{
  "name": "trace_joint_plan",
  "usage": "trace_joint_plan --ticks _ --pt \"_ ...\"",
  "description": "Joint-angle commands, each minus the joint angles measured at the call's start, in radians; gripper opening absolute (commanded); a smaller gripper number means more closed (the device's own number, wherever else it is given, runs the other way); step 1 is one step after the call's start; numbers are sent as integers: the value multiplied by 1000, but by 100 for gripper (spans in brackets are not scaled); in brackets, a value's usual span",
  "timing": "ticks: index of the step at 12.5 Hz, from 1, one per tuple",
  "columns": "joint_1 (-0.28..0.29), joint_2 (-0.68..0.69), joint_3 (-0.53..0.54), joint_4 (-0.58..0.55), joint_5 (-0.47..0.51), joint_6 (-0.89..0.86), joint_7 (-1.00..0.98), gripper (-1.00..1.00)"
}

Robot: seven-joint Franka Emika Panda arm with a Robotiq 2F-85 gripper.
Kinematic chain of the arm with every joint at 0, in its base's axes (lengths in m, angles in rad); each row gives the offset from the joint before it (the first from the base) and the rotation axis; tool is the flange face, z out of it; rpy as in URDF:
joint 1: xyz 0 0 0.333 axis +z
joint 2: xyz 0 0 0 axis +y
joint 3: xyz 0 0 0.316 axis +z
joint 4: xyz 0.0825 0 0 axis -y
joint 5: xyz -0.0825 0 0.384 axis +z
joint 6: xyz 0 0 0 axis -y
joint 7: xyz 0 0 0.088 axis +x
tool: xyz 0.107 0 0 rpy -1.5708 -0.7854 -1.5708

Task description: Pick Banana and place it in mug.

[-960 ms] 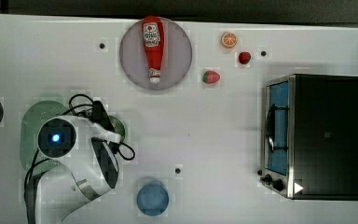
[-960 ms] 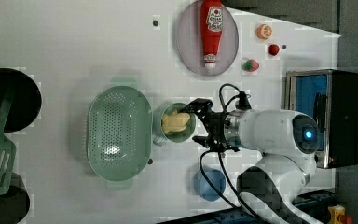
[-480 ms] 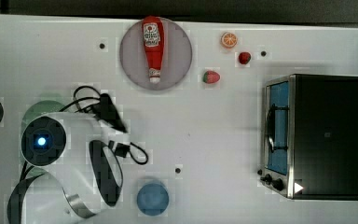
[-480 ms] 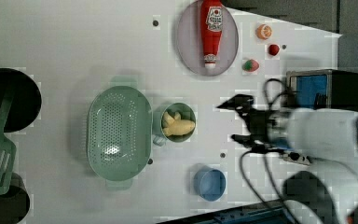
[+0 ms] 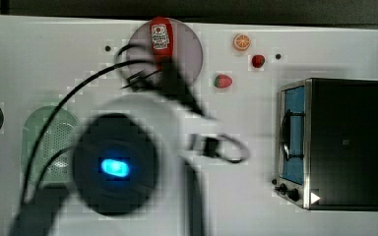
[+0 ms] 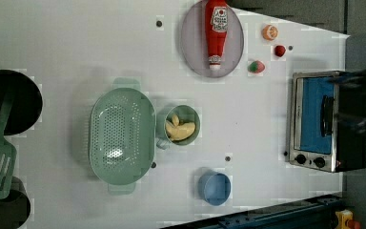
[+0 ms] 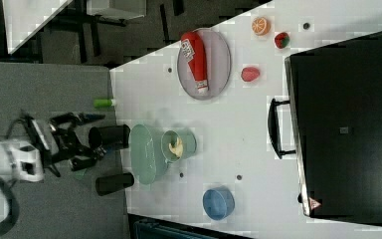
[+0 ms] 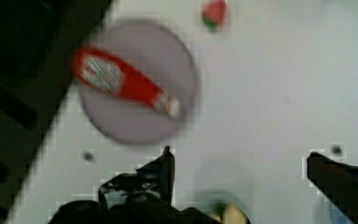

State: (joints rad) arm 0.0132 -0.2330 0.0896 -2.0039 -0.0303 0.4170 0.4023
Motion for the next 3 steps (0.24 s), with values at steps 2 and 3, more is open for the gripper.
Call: trace_joint_plan --ticks 2,3 --pt "-38 33 -110 64 -15 -178 -302 100" --pt "-38 32 -123 82 -15 -230 -340 100"
